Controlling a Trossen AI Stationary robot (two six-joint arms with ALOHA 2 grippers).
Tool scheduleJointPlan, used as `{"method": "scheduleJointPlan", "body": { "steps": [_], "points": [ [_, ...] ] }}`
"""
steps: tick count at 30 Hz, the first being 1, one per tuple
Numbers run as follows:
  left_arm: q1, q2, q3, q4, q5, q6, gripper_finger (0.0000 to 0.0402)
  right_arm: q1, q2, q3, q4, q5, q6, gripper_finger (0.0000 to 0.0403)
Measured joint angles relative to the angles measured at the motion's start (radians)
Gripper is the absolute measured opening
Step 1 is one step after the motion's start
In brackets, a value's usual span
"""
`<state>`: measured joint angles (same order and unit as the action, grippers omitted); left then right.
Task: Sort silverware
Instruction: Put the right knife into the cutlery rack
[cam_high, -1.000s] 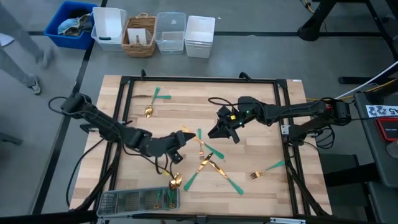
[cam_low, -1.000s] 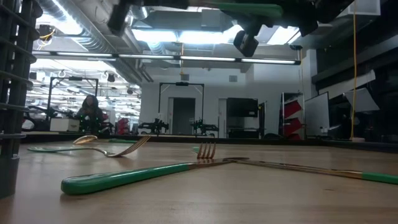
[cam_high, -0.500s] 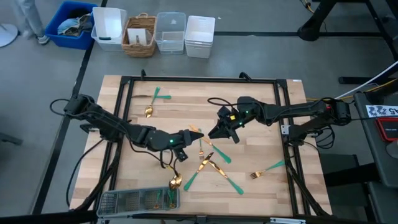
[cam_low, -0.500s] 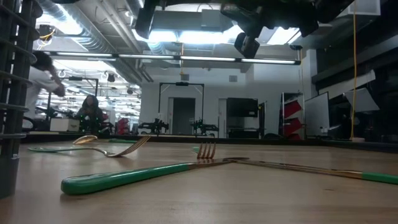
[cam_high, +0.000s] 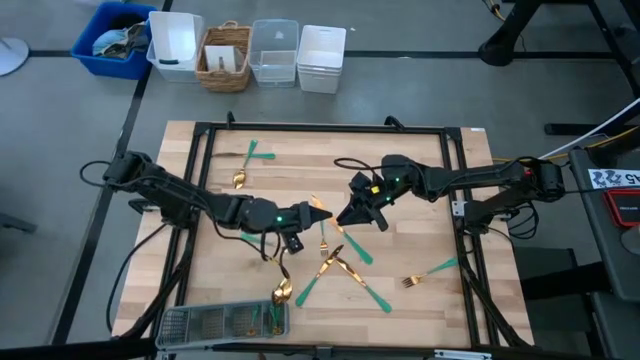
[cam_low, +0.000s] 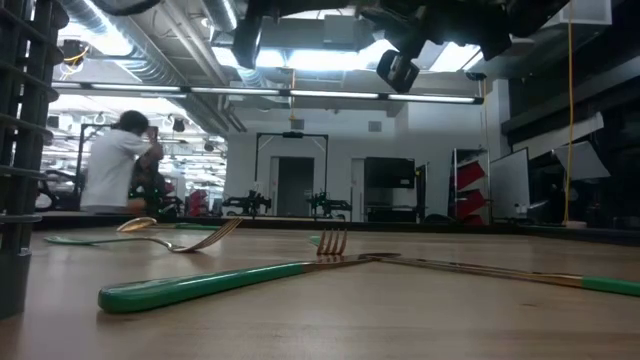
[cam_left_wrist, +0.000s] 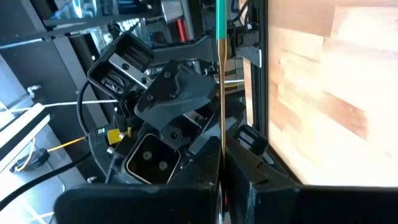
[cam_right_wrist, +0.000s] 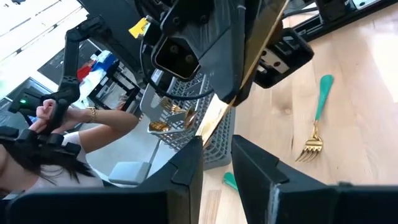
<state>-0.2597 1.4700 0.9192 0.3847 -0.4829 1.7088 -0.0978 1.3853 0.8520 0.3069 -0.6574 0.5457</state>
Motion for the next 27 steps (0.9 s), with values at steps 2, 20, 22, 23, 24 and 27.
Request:
{"method": "scheduleJointPlan", "body": {
  "steps": [2,20,22,23,24,27],
  "points": [
    [0.012,0.0,0.0,0.0,0.019,0.0,0.0,0.0,0.0,0.0,0.0,0.0,0.0,0.0088],
    [0.077,0.078,0.0,0.112,0.104,0.096,0.0,0.0,0.0,-0.003,-0.041,-0.017,0.001,0.0049],
    [0.077,0.078,0.0,0.113,0.102,0.114,0.0001,-0.001,0.001,-0.003,-0.054,-0.016,0.005,0.0028],
    [0.076,0.078,0.0,0.116,0.102,0.118,0.0003,-0.001,0.001,-0.003,-0.062,-0.016,0.007,0.0019],
    [0.077,0.078,0.0,0.117,0.1,0.118,0.0005,-0.002,0.001,-0.003,-0.068,-0.015,0.009,0.0014],
    [0.077,0.077,0.0,0.118,0.099,0.111,0.0014,-0.002,0.001,-0.002,-0.077,-0.011,0.003,0.0013]
  ]
}}
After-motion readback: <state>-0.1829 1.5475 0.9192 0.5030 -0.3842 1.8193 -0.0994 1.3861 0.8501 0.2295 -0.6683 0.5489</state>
